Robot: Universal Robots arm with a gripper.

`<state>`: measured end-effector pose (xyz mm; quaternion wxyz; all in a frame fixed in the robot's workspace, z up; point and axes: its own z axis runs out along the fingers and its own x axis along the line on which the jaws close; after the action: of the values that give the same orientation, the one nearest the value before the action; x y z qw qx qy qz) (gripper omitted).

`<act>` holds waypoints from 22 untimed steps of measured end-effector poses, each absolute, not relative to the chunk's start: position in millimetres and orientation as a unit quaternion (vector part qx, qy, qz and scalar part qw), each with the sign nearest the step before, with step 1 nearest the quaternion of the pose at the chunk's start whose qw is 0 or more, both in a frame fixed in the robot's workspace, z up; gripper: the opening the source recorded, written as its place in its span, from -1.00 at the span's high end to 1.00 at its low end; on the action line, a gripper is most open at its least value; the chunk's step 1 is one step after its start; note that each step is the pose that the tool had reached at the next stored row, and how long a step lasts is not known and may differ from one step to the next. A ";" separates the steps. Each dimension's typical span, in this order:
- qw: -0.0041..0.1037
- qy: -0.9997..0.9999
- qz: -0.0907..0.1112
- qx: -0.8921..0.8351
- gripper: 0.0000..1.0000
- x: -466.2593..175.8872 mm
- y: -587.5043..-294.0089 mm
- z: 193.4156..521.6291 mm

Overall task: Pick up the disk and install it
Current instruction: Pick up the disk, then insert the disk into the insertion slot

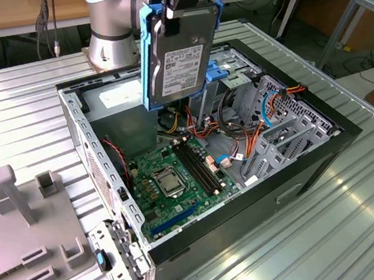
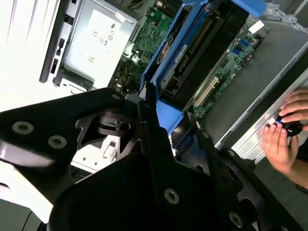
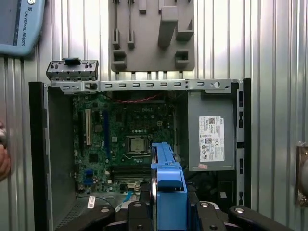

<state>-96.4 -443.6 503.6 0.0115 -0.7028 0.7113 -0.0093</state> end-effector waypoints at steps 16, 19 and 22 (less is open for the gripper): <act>0.011 0.717 -0.010 -0.697 0.26 -79.2 -465.8 500.6; 0.011 0.717 -0.010 -0.697 0.26 -78.8 -465.8 500.6; 0.011 0.717 -0.010 -0.697 0.26 -78.6 -465.8 500.6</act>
<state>-78.6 -465.8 500.6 0.0107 -0.6970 0.7169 -0.0102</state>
